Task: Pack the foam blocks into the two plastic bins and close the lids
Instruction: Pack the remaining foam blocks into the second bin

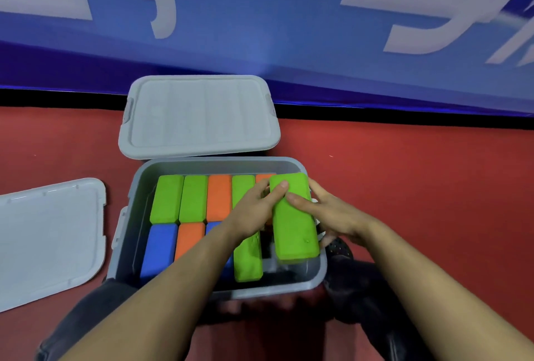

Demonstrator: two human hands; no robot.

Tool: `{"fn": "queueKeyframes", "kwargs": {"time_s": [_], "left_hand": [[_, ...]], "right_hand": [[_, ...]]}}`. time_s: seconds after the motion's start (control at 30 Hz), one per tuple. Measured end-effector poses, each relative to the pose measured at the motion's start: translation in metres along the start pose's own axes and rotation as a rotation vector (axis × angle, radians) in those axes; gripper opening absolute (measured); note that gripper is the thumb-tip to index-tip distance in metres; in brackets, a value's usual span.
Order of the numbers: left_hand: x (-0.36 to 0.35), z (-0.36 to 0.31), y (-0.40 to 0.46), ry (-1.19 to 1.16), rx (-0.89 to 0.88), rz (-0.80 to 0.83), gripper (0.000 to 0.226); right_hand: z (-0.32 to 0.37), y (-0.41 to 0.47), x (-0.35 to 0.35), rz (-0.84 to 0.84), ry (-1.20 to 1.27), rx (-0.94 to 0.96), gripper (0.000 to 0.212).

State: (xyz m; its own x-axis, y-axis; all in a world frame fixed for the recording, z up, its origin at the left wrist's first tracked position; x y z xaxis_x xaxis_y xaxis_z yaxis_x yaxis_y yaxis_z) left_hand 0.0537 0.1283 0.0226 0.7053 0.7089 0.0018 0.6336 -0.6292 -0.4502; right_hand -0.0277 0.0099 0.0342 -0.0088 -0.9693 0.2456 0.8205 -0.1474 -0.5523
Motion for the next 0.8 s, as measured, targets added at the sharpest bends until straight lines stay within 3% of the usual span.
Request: {"fn": "queueKeyframes", "kwargs": {"time_s": [0.07,0.27,0.57,0.8], "left_hand": [[-0.003,0.014,0.0,0.029,0.096,0.037,0.035],[-0.005,0.04,0.001,-0.096,0.288,0.046,0.052],[0.0,0.069,0.002,-0.023,0.444,0.052,0.05],[0.036,0.1,0.029,0.371,0.427,-0.153,0.049]], "right_hand": [[-0.009,-0.003,0.002,0.011,0.03,-0.038,0.049],[-0.026,0.001,0.002,0.068,0.016,-0.068,0.038],[-0.081,0.04,-0.029,0.144,-0.011,-0.145,0.054],[-0.094,0.066,-0.031,0.097,0.073,-0.176,0.025]]}}
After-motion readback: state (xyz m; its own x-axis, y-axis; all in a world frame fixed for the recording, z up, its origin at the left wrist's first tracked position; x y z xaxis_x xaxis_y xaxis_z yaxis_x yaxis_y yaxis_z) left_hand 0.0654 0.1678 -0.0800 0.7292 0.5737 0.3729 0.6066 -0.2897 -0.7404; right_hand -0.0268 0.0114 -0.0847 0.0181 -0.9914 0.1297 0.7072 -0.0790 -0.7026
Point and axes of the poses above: each hand's wrist, its own y-axis towards the middle knuckle, its own x-axis out of the back of the hand, z = x × y, the point moved 9 cm from there along y, towards the middle knuckle, and after that the axes turned 4 degrees about x, right-handed, at the moved point
